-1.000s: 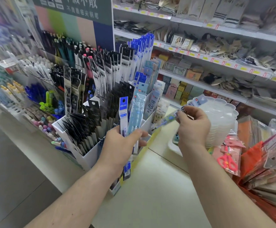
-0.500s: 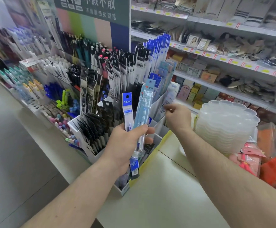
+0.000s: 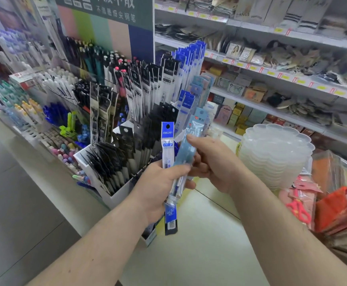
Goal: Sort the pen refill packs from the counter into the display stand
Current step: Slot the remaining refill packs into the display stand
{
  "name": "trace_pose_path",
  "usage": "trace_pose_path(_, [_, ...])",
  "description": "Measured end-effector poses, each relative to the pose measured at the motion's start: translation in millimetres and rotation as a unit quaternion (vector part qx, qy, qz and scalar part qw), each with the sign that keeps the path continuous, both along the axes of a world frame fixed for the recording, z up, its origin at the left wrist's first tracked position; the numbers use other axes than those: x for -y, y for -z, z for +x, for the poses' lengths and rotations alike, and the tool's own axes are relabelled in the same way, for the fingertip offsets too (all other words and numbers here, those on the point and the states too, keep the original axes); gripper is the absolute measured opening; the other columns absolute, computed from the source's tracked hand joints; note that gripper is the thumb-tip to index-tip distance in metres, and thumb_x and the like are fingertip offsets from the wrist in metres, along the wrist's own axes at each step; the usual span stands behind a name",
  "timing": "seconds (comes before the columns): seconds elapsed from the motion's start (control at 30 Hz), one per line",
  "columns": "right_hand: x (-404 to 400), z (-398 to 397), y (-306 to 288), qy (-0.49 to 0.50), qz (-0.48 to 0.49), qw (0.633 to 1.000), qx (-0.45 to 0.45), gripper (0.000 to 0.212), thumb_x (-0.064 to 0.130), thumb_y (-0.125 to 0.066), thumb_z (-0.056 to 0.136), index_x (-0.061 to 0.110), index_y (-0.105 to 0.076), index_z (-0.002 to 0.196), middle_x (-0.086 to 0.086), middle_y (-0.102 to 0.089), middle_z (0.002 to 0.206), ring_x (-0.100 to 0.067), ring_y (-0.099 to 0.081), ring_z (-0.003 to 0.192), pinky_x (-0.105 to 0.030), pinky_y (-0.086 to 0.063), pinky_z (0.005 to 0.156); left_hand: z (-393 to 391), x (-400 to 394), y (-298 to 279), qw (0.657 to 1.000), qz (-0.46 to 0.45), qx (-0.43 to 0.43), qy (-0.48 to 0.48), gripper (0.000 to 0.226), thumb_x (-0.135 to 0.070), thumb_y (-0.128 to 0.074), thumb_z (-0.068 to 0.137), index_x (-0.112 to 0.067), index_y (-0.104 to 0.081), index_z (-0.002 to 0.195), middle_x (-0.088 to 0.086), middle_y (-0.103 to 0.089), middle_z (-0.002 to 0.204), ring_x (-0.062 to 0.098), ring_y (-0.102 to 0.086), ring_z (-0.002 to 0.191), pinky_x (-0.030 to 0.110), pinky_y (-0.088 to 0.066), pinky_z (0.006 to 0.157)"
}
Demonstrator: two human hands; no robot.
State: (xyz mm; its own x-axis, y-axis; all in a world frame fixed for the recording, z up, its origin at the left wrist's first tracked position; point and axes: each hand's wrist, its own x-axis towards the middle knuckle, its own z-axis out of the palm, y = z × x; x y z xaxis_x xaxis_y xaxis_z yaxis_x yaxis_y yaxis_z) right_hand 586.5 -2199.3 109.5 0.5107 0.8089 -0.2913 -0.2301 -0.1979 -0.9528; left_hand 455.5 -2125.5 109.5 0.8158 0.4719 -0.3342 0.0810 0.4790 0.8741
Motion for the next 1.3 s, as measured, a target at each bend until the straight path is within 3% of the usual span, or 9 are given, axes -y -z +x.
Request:
trace_pose_path(0.07, [1.1,-4.1,-4.0,0.041,0.008,0.999,0.022,0.016,0.022,-0.065,0.094,0.01,-0.063,0.084,-0.014,-0.061,0.069,-0.026,-0.051,0.057,-0.032,-0.041,0.055,0.9,1.7,0.9,1.0,0.003,-0.009,0.014,0.011,-0.008,-0.059,0.094,-0.006,-0.066,0.102,0.008,-0.072,0.079,0.013,-0.064,0.054,0.021,-0.05,0.049])
trace_pose_path(0.27, [10.6,13.8,-23.2,0.176,0.067,0.982,0.011,0.023,0.01,-0.056,0.098,0.012,-0.057,0.075,0.006,-0.037,0.045,-0.006,-0.022,0.039,-0.018,-0.018,0.039,1.4,-1.9,2.3,0.999,0.018,-0.038,-0.017,0.029,-0.028,-0.06,0.095,-0.007,-0.066,0.115,0.02,-0.071,0.1,0.012,-0.06,0.063,0.018,-0.025,0.043])
trace_pose_path(0.4, [10.1,18.5,-30.3,0.198,0.069,0.978,0.009,0.024,0.011,-0.059,0.098,0.012,-0.054,0.074,0.005,-0.039,0.046,-0.009,-0.023,0.043,-0.021,-0.018,0.041,-3.0,-4.7,-1.3,1.0,0.004,0.022,-0.018,0.048,-0.015,-0.08,0.066,-0.005,-0.066,0.112,0.023,-0.07,0.103,0.013,-0.062,0.066,0.015,-0.029,0.042])
trace_pose_path(0.53, [8.6,17.8,-29.4,0.203,0.072,0.977,0.0,0.029,0.012,-0.061,0.097,0.014,-0.049,0.071,0.003,-0.039,0.047,-0.01,-0.024,0.043,-0.021,-0.019,0.041,-3.5,-7.4,-5.4,0.999,0.022,0.039,-0.029,0.038,0.002,-0.07,0.069,-0.006,-0.069,0.106,0.012,-0.072,0.079,0.014,-0.063,0.06,0.014,-0.031,0.042])
trace_pose_path(0.63, [9.5,17.9,-28.9,0.183,0.072,0.98,0.011,0.022,0.012,-0.061,0.097,0.01,-0.053,0.076,0.003,-0.042,0.048,-0.01,-0.026,0.043,-0.02,-0.02,0.041,1.6,-7.6,-1.7,0.994,0.076,-0.005,-0.073,0.021,-0.002,-0.073,0.083,-0.007,-0.07,0.103,0.019,-0.074,0.087,0.012,-0.064,0.056,0.015,-0.039,0.043])
trace_pose_path(0.8, [8.7,30.2,-36.1,0.22,0.072,0.972,0.03,0.018,0.008,-0.062,0.095,0.007,-0.056,0.078,0.003,-0.049,0.047,-0.006,-0.033,0.039,-0.017,-0.024,0.039,14.7,-8.4,-2.7,0.994,0.058,-0.022,-0.09,0.023,-0.007,-0.073,0.086,-0.006,-0.067,0.108,0.014,-0.073,0.092,0.011,-0.064,0.055,0.013,-0.037,0.041])
trace_pose_path(0.97, [-2.1,63.7,-43.7,0.337,0.061,0.928,0.149,0.014,0.015,-0.067,0.094,0.01,-0.065,0.081,-0.001,-0.053,0.06,-0.008,-0.041,0.045,-0.019,-0.033,0.042,21.2,-11.5,-5.7,0.994,0.056,-0.048,-0.08,0.019,-0.012,-0.068,0.091,-0.012,-0.062,0.109,0.01,-0.074,0.099,0.012,-0.063,0.058,0.015,-0.031,0.04])
trace_pose_path(1.17, [-38.7,89.5,-29.0,0.308,-0.019,0.9,0.31,0.027,0.029,-0.072,0.088,0.024,-0.065,0.062,0.001,-0.068,0.065,-0.019,-0.06,0.061,-0.045,-0.056,0.066,21.5,-14.9,-4.9,0.998,0.032,-0.036,-0.034,0.014,-0.002,-0.053,0.095,-0.009,-0.063,0.101,0.002,-0.067,0.072,0.011,-0.053,0.054,0.017,-0.028,0.042])
trace_pose_path(1.3, [-60.2,92.5,-20.4,0.258,-0.06,0.896,0.356,0.025,0.035,-0.072,0.087,0.024,-0.065,0.065,-0.003,-0.073,0.074,-0.024,-0.07,0.072,-0.049,-0.059,0.073,17.8,-16.1,-5.2,0.999,-0.028,-0.017,-0.011,0.026,0.002,-0.036,0.093,-0.007,-0.059,0.101,0.004,-0.061,0.067,0.014,-0.048,0.053,0.019,-0.028,0.041])
